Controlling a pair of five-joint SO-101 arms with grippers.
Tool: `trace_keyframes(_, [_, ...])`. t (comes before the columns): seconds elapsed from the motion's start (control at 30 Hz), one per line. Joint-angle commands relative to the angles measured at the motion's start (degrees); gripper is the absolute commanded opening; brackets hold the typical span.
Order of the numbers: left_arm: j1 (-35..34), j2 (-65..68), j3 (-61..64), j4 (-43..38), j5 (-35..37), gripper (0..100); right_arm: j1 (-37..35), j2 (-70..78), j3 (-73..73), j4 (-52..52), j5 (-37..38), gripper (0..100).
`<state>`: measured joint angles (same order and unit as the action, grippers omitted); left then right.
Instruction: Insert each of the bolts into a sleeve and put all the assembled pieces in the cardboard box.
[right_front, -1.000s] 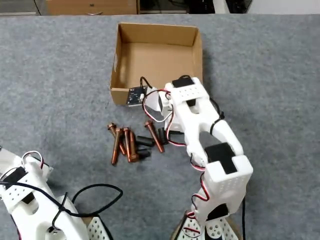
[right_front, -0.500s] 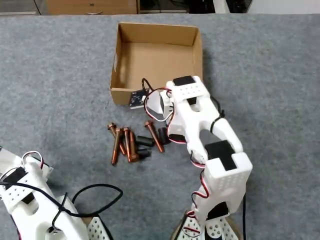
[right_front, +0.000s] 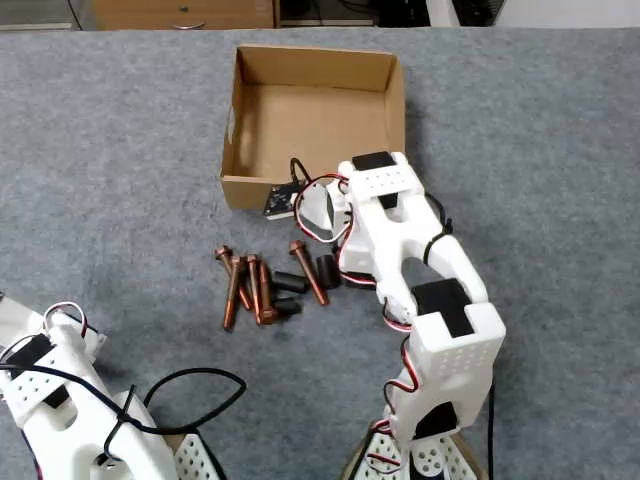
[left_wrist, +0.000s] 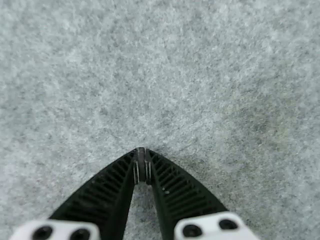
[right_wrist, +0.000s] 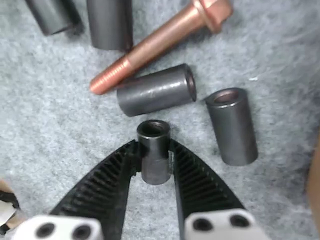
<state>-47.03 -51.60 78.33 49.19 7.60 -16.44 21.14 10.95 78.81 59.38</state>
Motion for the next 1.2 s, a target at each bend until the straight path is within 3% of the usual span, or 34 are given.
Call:
trace_keyframes(0.0, [0.79,-0.92,-0.18,-0.62,0.53,2,1.19,0.75,1.19,1.67,0.53,7.0])
trace_keyframes(0.33, [0.79,-0.92,-0.18,-0.62,0.53,2,1.63,0.66,0.92,2.99,0.44,14.0])
trace_keyframes(0.77, [0.79,-0.92,-0.18,-0.62,0.44,2,1.71,1.01,4.09,-1.67,0.35,13.7])
trace_keyframes(0.97, [0.79,-0.92,-0.18,-0.62,0.35,2,1.71,0.66,6.02,-4.04,-2.81,0.0])
trace_keyframes(1.17, [0.79,-0.92,-0.18,-0.62,0.26,2,1.63,0.75,6.2,-5.01,-5.71,0.9])
